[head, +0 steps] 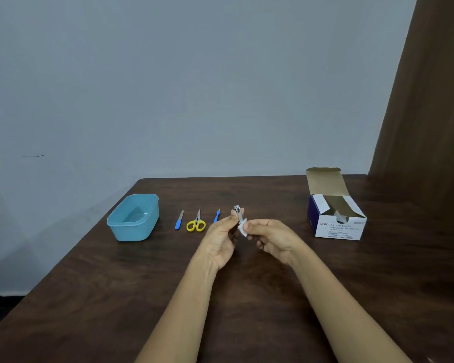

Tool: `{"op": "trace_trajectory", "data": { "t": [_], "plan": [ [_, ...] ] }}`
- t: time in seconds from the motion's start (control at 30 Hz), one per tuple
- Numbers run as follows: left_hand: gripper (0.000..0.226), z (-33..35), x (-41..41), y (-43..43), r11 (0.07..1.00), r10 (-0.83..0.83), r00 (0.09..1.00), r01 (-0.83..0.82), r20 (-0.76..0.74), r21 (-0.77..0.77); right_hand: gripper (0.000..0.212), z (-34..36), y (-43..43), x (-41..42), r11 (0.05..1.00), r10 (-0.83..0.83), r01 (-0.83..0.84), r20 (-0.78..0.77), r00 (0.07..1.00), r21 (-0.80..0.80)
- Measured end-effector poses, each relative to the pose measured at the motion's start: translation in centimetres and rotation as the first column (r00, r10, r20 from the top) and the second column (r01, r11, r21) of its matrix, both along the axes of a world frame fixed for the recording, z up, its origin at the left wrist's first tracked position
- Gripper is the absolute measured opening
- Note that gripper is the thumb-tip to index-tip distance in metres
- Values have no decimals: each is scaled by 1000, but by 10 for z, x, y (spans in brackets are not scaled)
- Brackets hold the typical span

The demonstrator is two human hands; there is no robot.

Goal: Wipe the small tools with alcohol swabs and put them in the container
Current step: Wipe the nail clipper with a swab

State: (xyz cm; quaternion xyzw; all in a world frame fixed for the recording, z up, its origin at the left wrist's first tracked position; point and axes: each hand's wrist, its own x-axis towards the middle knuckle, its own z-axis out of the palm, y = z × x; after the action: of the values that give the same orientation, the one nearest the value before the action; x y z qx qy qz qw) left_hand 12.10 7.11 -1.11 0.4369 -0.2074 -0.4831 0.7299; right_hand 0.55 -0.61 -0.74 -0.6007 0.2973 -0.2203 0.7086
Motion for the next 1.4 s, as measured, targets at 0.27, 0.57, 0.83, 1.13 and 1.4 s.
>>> {"op": "trace_trajectory", "data": {
  "t": [0.27, 0.57, 0.83, 1.13, 1.4],
  "plan": [
    [18, 2, -3, 1, 997, -64, 998, 64, -6, 31, 17, 0, -2, -1, 964, 105, -113, 45, 993, 242],
    [19, 4, -8, 5, 992, -121, 991, 123, -50, 37, 16, -1, -7, -3, 934, 105, -114, 44, 993, 339],
    [20, 2, -2, 2, 997, -56, 998, 55, -12, -48, 6, 2, -8, -5, 982, 134, -112, -138, 981, 154],
    [17, -8, 3, 0, 965, 235, 757, -257, 610, -53, 6, 8, -4, -8, 891, -313, 369, 229, 922, -264],
    [17, -9, 2, -3, 920, 237, 337, -380, 911, -99, 9, 0, -4, -2, 713, -188, 299, 237, 953, -634]
  ]
}}
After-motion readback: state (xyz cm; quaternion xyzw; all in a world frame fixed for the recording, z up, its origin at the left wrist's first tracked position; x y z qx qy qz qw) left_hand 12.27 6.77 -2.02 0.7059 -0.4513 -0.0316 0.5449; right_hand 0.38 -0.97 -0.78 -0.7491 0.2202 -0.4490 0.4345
